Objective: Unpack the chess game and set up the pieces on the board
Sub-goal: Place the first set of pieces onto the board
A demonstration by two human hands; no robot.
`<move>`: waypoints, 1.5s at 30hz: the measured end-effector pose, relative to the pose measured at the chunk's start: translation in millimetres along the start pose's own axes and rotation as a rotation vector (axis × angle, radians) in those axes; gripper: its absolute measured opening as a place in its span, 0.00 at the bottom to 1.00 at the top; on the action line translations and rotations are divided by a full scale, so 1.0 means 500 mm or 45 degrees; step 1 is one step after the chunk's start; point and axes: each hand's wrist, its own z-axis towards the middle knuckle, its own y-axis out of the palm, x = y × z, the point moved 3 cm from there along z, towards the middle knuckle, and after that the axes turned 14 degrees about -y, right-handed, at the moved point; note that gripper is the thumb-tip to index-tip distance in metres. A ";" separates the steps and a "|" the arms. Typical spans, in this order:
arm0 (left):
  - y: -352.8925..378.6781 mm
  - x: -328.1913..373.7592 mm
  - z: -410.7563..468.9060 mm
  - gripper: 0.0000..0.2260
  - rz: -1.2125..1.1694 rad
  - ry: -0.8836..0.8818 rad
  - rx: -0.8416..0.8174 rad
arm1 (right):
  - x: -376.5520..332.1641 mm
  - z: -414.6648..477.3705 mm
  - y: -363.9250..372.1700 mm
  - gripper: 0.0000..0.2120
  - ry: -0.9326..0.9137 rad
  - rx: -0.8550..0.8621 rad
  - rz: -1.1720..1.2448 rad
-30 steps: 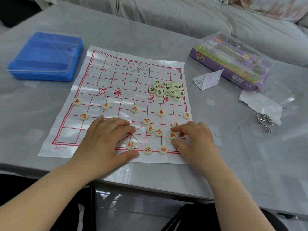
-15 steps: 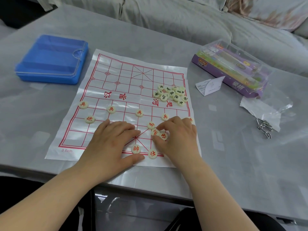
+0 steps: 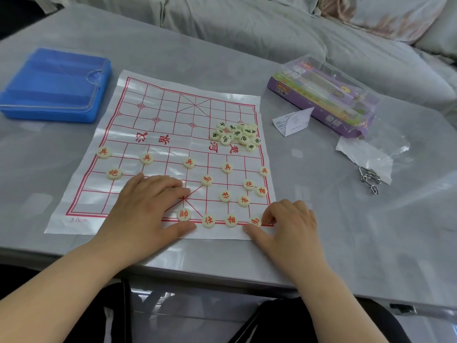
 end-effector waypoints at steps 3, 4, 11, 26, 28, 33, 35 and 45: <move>-0.001 0.000 -0.002 0.34 -0.020 -0.001 0.007 | 0.012 -0.006 -0.008 0.13 -0.014 -0.012 0.186; -0.002 0.000 -0.001 0.34 -0.018 0.000 0.011 | 0.015 -0.010 -0.009 0.14 -0.037 -0.021 0.253; 0.004 -0.004 -0.002 0.35 -0.079 -0.021 -0.001 | 0.009 0.004 0.002 0.12 -0.230 -0.054 0.275; 0.001 -0.005 0.001 0.33 -0.040 -0.055 -0.010 | 0.035 0.010 -0.028 0.12 0.045 0.175 0.511; -0.006 -0.001 0.002 0.32 0.020 -0.038 -0.006 | 0.032 0.013 -0.023 0.10 0.055 0.171 0.491; -0.019 -0.003 0.001 0.33 0.032 -0.072 -0.056 | 0.025 0.019 -0.017 0.08 0.060 0.152 0.458; -0.018 -0.003 -0.002 0.30 0.068 -0.032 -0.055 | 0.025 0.018 -0.020 0.08 0.065 0.171 0.454; -0.029 -0.004 -0.006 0.30 0.080 0.012 0.057 | 0.027 0.021 -0.024 0.09 0.072 0.220 0.415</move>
